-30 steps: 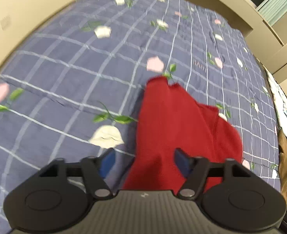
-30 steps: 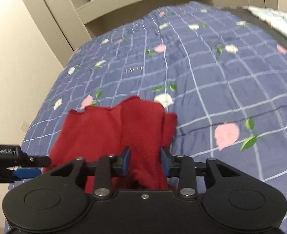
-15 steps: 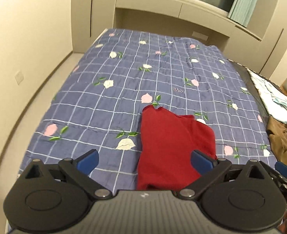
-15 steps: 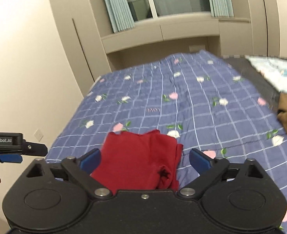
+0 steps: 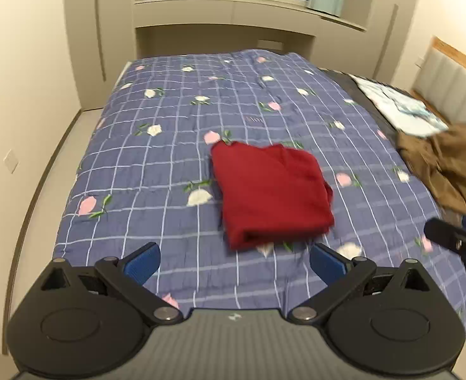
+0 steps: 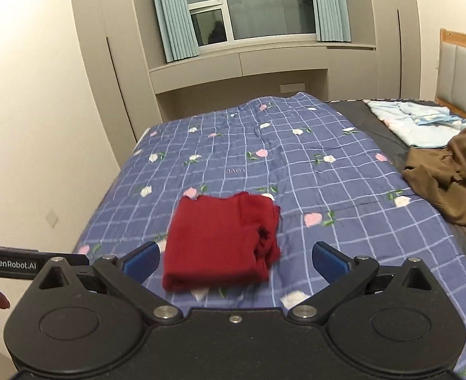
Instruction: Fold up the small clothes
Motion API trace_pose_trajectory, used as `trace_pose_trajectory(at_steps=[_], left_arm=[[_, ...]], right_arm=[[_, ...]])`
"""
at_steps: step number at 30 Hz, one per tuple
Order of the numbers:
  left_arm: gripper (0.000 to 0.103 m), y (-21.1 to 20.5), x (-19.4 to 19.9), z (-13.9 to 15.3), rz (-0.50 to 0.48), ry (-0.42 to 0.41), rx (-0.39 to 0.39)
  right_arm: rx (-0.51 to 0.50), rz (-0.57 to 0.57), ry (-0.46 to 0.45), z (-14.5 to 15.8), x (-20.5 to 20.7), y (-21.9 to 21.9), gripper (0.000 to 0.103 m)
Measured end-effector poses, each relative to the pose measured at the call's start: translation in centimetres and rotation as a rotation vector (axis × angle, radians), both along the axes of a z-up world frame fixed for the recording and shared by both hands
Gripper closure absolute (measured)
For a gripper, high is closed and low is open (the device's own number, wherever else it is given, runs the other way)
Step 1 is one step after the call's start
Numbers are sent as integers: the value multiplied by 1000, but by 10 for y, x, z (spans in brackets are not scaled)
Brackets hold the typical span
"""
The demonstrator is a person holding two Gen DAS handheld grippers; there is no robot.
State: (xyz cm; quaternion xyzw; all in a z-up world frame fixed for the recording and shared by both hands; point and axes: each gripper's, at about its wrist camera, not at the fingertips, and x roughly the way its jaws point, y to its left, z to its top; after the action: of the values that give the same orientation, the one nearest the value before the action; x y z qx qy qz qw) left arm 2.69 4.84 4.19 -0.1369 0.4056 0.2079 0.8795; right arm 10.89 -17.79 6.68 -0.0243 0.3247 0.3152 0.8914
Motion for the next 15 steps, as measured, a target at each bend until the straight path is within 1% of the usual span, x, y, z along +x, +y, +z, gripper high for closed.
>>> trace_pose_trajectory(at_steps=[3, 6, 10, 12, 15], left_arm=[[1, -11, -13, -7, -41, 12, 1], [1, -20, -22, -14, -75, 6, 6], [1, -27, -30, -26, -84, 3, 27], [1, -27, -32, -32, -82, 16, 26], [1, -25, -34, -40, -70, 37, 10]], right_arm=[[-34, 3, -20, -1, -19, -5, 1], [-59, 25, -40, -6, -32, -8, 1], [-117, 62, -18, -24, -42, -8, 1], [-146, 76, 9, -35, -45, -8, 1], [-177, 90, 23, -47, -49, -8, 1]])
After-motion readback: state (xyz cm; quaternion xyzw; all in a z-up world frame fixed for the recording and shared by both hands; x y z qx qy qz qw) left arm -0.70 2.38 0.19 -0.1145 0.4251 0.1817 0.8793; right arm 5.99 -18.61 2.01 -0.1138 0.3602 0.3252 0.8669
